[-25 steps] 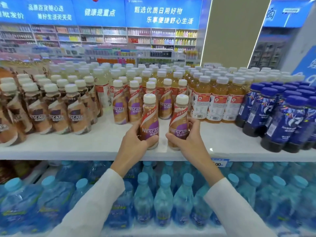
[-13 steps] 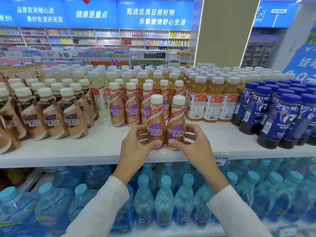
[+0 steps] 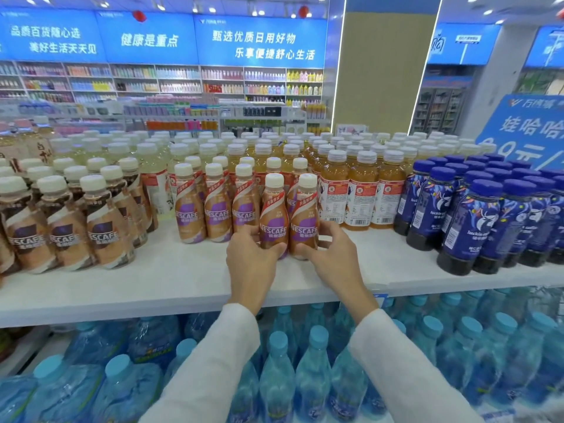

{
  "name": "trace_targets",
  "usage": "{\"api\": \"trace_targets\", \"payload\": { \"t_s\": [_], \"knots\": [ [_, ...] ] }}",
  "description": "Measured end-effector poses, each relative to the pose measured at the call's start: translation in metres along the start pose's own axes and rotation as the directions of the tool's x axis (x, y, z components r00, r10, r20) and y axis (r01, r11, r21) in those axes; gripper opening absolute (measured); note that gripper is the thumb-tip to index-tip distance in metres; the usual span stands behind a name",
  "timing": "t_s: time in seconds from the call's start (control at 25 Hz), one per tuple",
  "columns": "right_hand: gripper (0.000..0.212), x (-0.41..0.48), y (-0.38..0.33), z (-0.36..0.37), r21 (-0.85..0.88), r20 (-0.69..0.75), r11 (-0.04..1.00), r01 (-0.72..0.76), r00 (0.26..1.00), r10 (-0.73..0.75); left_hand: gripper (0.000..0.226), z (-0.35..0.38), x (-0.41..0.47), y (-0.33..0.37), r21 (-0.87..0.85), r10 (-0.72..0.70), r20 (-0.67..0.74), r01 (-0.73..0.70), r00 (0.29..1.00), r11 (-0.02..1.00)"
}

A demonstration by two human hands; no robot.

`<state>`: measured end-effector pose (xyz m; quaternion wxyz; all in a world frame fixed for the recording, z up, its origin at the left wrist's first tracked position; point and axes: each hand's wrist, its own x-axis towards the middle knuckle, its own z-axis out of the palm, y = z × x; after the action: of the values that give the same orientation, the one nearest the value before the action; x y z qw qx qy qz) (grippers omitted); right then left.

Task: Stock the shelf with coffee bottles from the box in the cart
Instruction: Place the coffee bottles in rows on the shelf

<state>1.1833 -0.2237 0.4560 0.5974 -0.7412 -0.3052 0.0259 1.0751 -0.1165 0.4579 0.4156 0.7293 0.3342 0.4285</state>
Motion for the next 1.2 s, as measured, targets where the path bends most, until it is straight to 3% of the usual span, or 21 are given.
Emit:
{"api": "trace_targets", "payload": {
  "t_s": [0.28,0.44,0.92,1.2],
  "knots": [
    [0.063,0.041,0.011,0.007,0.009,0.026,1.0,0.004,1.0,-0.005,0.053,0.041,0.021,0.007,0.061,-0.096,-0.134,0.104,0.986,0.993],
    [0.065,0.05,0.019,0.01,-0.014,0.034,1.0,0.023,0.999,-0.023,0.048,0.048,0.026,0.005,0.071,-0.079,-0.163,0.092,0.983,0.993],
    [0.067,0.056,0.024,0.019,-0.136,0.035,0.99,0.04,0.999,-0.036,0.045,0.049,0.03,0.003,0.075,-0.081,-0.164,0.094,0.983,0.993],
    [0.063,0.042,0.014,0.012,-0.128,0.094,0.991,0.04,0.995,-0.028,0.041,0.039,0.019,0.007,0.062,-0.099,-0.097,0.105,0.99,0.993]
  ]
}}
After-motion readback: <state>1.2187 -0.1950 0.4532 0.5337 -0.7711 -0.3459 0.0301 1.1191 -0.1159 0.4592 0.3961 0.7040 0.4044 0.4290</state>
